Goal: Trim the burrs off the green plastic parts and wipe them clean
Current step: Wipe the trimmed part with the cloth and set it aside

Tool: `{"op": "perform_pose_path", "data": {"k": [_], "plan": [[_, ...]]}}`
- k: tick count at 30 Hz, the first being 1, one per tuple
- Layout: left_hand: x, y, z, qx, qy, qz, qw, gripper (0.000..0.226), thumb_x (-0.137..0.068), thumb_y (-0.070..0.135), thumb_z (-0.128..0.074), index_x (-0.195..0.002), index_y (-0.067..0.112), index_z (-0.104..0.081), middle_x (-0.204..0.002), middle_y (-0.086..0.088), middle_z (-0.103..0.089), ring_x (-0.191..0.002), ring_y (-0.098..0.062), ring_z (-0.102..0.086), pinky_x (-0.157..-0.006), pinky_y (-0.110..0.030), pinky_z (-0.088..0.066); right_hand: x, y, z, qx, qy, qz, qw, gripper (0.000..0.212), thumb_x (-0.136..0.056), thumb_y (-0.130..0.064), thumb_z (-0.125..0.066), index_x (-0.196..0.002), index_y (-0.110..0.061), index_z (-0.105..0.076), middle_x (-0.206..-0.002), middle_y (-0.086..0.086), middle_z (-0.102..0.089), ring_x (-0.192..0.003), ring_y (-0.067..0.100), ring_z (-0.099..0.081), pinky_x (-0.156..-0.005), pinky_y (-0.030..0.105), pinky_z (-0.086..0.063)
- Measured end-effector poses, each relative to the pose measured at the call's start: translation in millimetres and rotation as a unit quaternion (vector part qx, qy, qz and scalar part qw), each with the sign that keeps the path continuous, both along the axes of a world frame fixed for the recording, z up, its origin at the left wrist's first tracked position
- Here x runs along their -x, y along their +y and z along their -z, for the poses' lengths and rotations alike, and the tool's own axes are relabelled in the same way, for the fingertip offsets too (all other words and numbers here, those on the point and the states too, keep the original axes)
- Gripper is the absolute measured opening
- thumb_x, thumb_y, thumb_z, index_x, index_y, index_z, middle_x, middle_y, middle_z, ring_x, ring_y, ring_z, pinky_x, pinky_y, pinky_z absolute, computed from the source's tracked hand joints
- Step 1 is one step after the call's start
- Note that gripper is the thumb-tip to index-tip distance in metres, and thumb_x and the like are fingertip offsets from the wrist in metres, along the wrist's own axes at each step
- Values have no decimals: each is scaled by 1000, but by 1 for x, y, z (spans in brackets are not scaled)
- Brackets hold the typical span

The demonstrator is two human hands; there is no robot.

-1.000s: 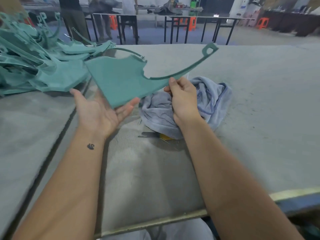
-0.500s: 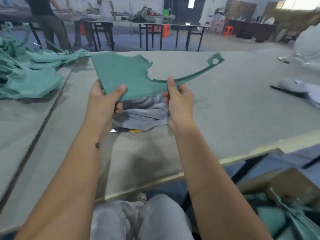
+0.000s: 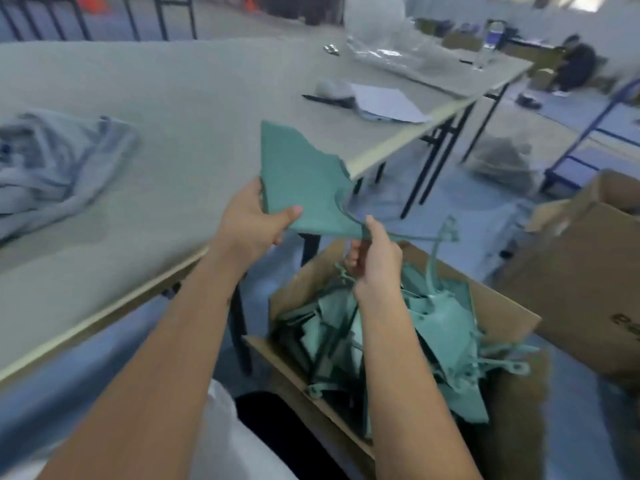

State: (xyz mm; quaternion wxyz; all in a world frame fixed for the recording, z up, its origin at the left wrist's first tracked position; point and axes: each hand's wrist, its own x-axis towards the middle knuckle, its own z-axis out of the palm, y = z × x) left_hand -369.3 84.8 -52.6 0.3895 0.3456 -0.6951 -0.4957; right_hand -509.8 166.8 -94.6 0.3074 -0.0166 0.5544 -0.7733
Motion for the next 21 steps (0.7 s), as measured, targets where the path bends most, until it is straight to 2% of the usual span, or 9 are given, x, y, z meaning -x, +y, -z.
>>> {"op": "perform_pose_path", "data": {"k": [2,5,6,8,9,11,14,17,21], "plan": [[27,17,4,-19,-23,61,998,35,-87,3,-69,-113,15,-49,-88,4,-63,-42,3,-56,-38,-13,-41,22,28,20,-5,-24,46,999,22,-89,-22,-65,-76,-12,-50,-43,-1,-44,-36,14,-36,-37,20,-28],[60,39,23,-64,-31,120,990,48,-88,3,-67,-124,19,-40,-97,-4,-64,-47,0,-58,-43,-15,-45,52,60,44,-26,-53,120,991,20,-88,-22,-66,-80,-11,-51,-43,-1,-43,-34,14,-37,-36,20,-30],[69,45,33,-74,-37,117,990,54,-89,4,-66,-129,22,-35,-95,-5,-64,-50,-2,-60,-47,-18,-48,60,67,52,-46,-50,142,988,22,-88,-23,-67,-79,-10,-51,-44,0,-44,-34,14,-39,-36,20,-31],[80,53,56,-113,-71,93,987,66,-90,6,-65,-142,21,-28,-94,-8,-65,-66,-11,-64,-64,-30,-55,74,80,70,-112,-19,174,978,29,-89,-26,-68,-74,-10,-48,-50,2,-48,-36,14,-43,-38,23,-37],[83,55,68,-137,-106,100,980,68,-91,9,-64,-146,20,-26,-101,-8,-65,-77,-16,-63,-76,-37,-55,78,85,81,-162,2,179,970,32,-89,-29,-68,-72,-11,-48,-55,4,-53,-40,16,-48,-42,26,-41],[83,59,92,-155,-221,164,949,61,-94,21,-61,-148,21,-31,-118,-4,-58,-97,-19,-57,-90,-38,-49,83,94,102,-239,17,177,955,34,-88,-32,-70,-71,-10,-49,-66,9,-60,-49,20,-53,-50,32,-47],[74,62,121,-174,-342,227,895,52,-97,38,-53,-145,23,-39,-140,-1,-48,-123,-20,-51,-101,-37,-43,90,94,121,-223,-36,162,960,33,-86,-26,-74,-75,-2,-54,-59,9,-58,-37,15,-48,-39,24,-42],[66,61,137,-188,-365,219,885,44,-98,42,-48,-138,25,-46,-139,-1,-51,-122,-20,-52,-100,-37,-44,98,80,124,-229,-33,141,962,31,-86,-27,-74,-78,-1,-59,-55,7,-58,-33,13,-47,-35,21,-41],[59,61,145,-209,-366,210,882,33,-97,43,-47,-128,30,-52,-123,3,-56,-109,-16,-53,-87,-34,-45,107,61,128,-296,1,105,949,41,-84,-38,-74,-70,-3,-58,-56,8,-62,-43,19,-54,-46,28,-46]]}}
